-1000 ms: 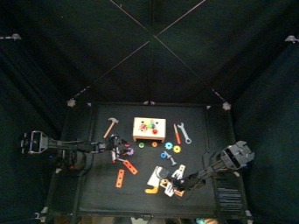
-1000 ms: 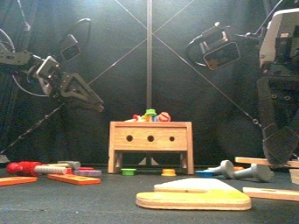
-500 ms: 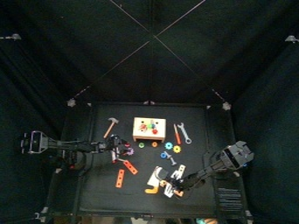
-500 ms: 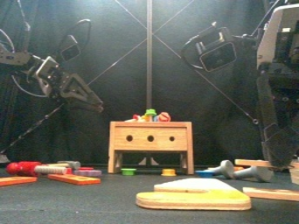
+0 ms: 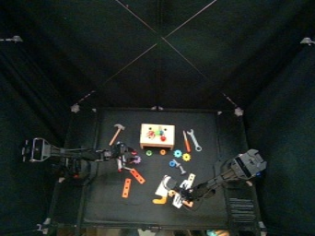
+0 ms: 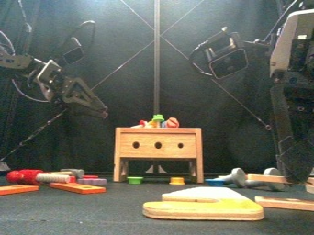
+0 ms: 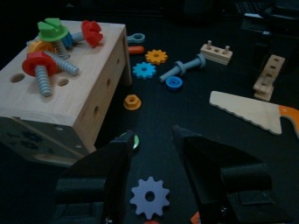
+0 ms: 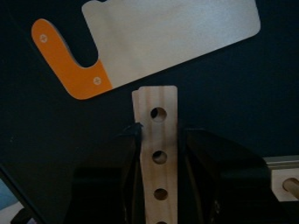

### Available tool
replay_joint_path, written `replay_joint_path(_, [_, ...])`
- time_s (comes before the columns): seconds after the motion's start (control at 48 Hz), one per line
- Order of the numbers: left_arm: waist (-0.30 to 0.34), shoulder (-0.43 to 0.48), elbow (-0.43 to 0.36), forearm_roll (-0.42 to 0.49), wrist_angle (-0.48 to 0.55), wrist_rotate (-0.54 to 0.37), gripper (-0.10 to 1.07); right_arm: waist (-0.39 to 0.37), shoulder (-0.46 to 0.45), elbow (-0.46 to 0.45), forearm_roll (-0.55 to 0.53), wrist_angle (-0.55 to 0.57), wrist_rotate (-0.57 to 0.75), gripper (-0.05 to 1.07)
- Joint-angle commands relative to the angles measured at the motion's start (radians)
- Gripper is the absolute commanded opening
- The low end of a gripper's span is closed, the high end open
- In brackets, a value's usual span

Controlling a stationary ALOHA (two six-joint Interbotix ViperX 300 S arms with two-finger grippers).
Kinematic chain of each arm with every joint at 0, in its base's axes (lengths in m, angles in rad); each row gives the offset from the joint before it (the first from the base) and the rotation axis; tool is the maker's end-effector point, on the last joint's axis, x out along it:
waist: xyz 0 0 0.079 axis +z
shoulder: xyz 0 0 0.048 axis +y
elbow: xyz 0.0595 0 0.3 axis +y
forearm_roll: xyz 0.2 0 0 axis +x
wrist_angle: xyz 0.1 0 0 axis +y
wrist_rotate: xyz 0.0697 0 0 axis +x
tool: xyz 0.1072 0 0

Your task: Align 4 hole block with block below

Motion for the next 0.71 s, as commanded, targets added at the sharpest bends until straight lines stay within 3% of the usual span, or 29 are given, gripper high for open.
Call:
replay_joint_path(0.0, [-0.002,-0.003,-0.009,0.0,-0.003,0.002,0.8,-0.003,-0.015,-0.018,-0.002,-0.003,-0.002,0.68])
replay_joint_path(0.688, [-0.002,-0.003,-0.006,-0.005,-0.003,0.002,0.8,0.0,-0.005,-0.023,-0.002,-0.003,-0.017,0.69])
